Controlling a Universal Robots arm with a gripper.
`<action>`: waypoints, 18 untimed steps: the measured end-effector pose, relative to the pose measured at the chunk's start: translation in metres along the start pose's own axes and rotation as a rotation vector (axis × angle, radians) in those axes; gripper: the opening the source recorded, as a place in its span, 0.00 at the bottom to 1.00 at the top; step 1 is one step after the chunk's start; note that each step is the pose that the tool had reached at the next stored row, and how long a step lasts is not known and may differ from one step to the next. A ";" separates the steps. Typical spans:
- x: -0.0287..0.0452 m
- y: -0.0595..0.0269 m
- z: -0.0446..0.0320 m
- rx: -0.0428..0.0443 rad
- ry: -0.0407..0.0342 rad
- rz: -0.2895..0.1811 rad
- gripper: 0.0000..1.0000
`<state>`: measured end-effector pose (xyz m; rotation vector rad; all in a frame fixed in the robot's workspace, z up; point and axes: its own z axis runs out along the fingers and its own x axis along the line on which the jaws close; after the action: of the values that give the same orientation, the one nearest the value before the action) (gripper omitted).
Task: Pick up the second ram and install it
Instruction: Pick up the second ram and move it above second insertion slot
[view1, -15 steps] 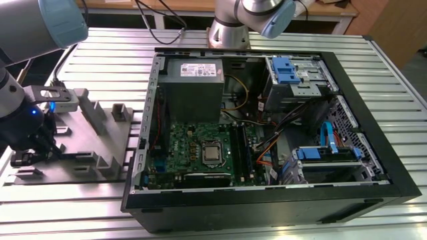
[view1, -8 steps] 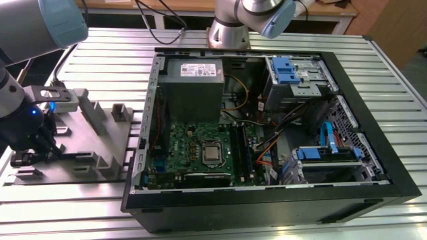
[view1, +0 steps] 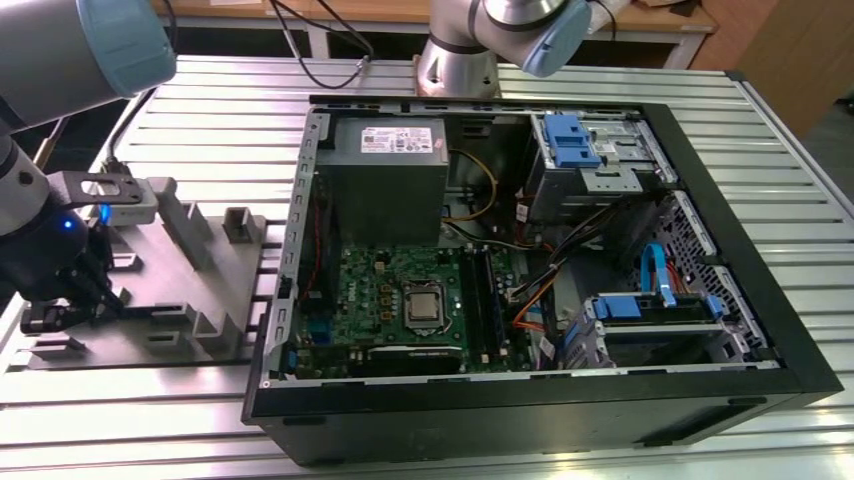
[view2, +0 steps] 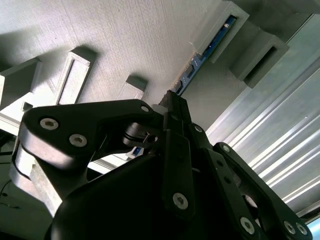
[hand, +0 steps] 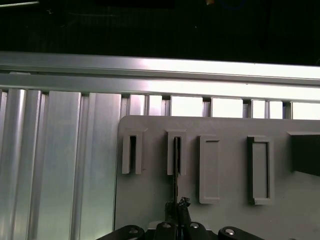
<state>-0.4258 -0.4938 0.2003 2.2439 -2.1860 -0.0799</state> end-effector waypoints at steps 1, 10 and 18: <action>0.0000 0.0000 0.0000 0.0000 0.0000 0.001 0.13; 0.0000 0.0000 0.0000 0.0002 -0.0003 0.011 0.13; 0.0000 0.0000 0.0001 0.0004 -0.0005 0.012 0.12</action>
<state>-0.4258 -0.4938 0.2003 2.2310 -2.1995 -0.0800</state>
